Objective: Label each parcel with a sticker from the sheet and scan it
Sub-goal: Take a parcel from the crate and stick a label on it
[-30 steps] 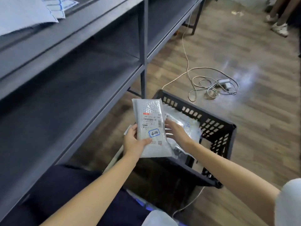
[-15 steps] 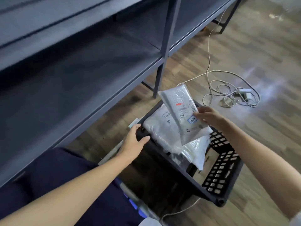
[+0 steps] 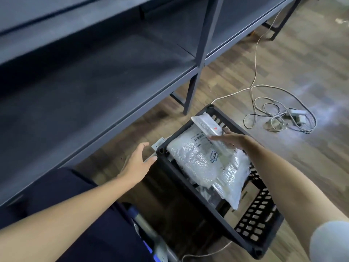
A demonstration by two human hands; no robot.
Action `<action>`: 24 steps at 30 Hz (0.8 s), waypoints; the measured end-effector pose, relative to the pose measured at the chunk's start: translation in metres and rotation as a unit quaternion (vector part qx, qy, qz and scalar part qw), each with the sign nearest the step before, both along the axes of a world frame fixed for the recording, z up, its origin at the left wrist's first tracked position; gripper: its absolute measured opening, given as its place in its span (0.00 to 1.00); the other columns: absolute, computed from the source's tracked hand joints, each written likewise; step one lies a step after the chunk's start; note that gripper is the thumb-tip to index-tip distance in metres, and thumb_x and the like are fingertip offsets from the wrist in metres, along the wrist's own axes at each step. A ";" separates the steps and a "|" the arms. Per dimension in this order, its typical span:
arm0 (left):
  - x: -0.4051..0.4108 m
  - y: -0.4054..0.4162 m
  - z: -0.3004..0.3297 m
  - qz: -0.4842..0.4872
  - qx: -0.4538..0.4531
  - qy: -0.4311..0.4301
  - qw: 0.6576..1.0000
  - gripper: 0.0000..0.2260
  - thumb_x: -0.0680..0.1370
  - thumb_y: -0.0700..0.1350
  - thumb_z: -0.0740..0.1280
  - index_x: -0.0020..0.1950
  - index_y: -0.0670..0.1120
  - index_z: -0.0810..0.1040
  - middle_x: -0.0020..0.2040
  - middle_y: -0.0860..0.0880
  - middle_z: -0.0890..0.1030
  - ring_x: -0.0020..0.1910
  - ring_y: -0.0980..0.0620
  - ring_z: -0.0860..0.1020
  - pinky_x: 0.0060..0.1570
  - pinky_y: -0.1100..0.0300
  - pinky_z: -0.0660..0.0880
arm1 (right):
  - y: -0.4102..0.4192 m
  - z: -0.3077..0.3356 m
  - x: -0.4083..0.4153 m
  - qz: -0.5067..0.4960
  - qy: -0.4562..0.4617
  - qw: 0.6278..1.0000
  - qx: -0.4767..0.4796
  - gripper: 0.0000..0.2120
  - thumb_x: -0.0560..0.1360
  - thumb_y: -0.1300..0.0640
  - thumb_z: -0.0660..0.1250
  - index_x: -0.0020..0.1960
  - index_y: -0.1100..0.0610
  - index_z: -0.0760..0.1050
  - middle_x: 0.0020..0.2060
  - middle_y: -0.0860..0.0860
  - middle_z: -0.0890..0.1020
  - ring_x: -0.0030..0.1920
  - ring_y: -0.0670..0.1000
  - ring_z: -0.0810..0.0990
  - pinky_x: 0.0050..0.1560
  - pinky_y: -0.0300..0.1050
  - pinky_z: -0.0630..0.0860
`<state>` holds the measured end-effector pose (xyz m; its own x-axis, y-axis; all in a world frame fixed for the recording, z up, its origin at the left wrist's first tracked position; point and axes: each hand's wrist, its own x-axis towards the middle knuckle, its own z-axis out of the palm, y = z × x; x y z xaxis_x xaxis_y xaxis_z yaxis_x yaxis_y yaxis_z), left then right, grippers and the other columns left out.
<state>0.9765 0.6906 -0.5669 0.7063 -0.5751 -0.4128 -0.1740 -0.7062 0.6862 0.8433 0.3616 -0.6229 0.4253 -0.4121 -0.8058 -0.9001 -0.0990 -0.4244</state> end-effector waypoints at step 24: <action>0.021 -0.005 0.000 -0.188 0.140 -0.139 0.962 0.26 0.82 0.57 0.52 0.78 0.51 0.52 0.79 0.53 0.51 0.77 0.54 0.44 0.75 0.56 0.39 | 0.062 -0.001 0.012 0.102 0.024 0.931 -0.350 0.29 0.82 0.43 0.48 0.77 0.58 0.56 0.75 0.56 0.62 0.76 0.55 0.57 0.75 0.58 0.43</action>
<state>0.9976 0.6855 -0.5665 0.5752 -0.7060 -0.4132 -0.6034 -0.7072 0.3684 0.8552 0.4235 -0.6243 0.5228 -0.7578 -0.3905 -0.8485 -0.5069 -0.1522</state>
